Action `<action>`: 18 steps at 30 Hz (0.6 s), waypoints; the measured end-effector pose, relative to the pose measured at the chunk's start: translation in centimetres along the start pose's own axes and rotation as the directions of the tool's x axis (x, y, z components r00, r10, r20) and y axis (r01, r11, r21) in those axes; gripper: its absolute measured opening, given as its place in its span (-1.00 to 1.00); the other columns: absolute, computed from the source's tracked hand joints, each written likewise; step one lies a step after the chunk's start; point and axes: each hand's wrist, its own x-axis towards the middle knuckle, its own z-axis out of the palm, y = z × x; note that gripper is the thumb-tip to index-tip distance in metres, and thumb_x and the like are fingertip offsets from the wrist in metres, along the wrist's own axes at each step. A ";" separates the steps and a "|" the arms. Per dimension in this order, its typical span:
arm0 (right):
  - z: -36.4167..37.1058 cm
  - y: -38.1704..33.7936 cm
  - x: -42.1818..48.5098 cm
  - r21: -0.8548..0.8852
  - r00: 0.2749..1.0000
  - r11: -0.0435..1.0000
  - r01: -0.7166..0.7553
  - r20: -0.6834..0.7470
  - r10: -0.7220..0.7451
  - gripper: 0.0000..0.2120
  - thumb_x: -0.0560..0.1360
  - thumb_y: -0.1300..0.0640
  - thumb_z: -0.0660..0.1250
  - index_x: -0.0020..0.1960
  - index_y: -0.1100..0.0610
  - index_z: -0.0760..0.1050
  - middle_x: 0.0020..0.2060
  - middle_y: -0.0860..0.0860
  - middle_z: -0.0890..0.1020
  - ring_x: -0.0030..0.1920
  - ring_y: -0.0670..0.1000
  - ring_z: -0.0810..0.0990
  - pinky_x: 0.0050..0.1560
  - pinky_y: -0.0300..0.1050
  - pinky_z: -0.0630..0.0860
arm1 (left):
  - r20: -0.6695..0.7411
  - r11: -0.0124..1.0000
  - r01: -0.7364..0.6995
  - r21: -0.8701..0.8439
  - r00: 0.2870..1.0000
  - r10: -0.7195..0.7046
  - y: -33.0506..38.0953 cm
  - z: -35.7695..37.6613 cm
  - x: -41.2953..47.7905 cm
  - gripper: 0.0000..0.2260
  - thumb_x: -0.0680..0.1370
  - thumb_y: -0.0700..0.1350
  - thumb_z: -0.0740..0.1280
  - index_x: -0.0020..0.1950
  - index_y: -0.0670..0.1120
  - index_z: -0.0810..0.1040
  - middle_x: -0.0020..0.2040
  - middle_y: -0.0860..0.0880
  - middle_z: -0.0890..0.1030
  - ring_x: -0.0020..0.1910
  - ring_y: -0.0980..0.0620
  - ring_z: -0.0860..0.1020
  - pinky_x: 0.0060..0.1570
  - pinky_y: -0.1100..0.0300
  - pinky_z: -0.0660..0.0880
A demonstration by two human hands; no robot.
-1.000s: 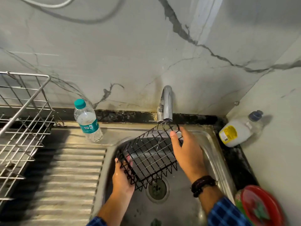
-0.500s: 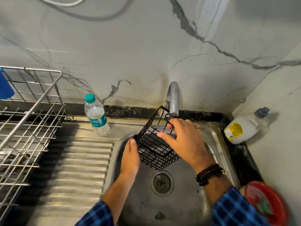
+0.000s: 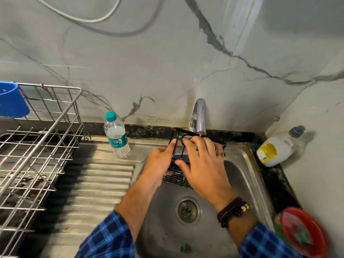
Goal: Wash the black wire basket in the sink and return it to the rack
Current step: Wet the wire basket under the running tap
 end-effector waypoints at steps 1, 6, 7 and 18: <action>0.4 0.0 -0.7 0.024 0.999 1.000 -0.020 -0.035 0.021 -0.44 0.57 -0.25 0.09 0.43 0.05 0.40 0.35 0.09 0.45 0.37 0.15 0.38 0.38 0.26 0.32 | 0.004 1.000 0.014 0.025 1.000 -0.014 -0.3 -0.1 0.0 -0.59 0.50 0.34 0.33 -0.07 0.00 0.67 -0.08 -0.02 0.74 -0.03 -0.06 0.68 0.05 -0.17 0.64; 2.3 2.6 -2.3 0.352 0.952 0.890 -0.291 0.012 0.306 -0.49 0.65 -0.19 -0.01 0.56 -0.09 0.23 0.57 -0.02 0.25 0.58 0.02 0.12 0.55 0.26 -0.14 | 0.004 0.985 0.145 -0.093 0.989 -0.145 -1.7 -1.4 0.4 -0.58 0.52 0.29 0.33 0.08 -0.05 0.55 0.04 -0.04 0.69 -0.01 -0.11 0.68 -0.02 -0.15 0.63; 2.4 2.4 -2.1 0.595 0.916 0.708 -0.379 0.132 0.379 -0.50 0.68 -0.19 -0.03 0.59 -0.13 0.15 0.59 -0.06 0.20 0.57 -0.08 0.09 0.57 0.10 -0.05 | 0.029 0.979 0.168 -0.114 0.986 -0.166 -1.9 -1.6 0.4 -0.62 0.53 0.26 0.33 0.08 -0.04 0.52 0.05 -0.05 0.68 -0.02 -0.11 0.68 -0.07 -0.10 0.63; 6.6 4.1 -2.1 0.752 0.720 0.112 -0.649 0.561 0.409 -0.52 0.69 -0.22 -0.07 0.53 -0.13 0.28 0.54 -0.08 0.32 0.55 -0.03 0.24 0.47 -0.08 0.15 | 0.288 0.886 0.336 -0.319 0.925 -0.247 -5.5 -4.9 1.5 -0.50 0.38 -0.10 0.47 0.26 -0.29 0.56 0.14 -0.28 0.66 0.04 -0.19 0.65 -0.08 -0.04 0.68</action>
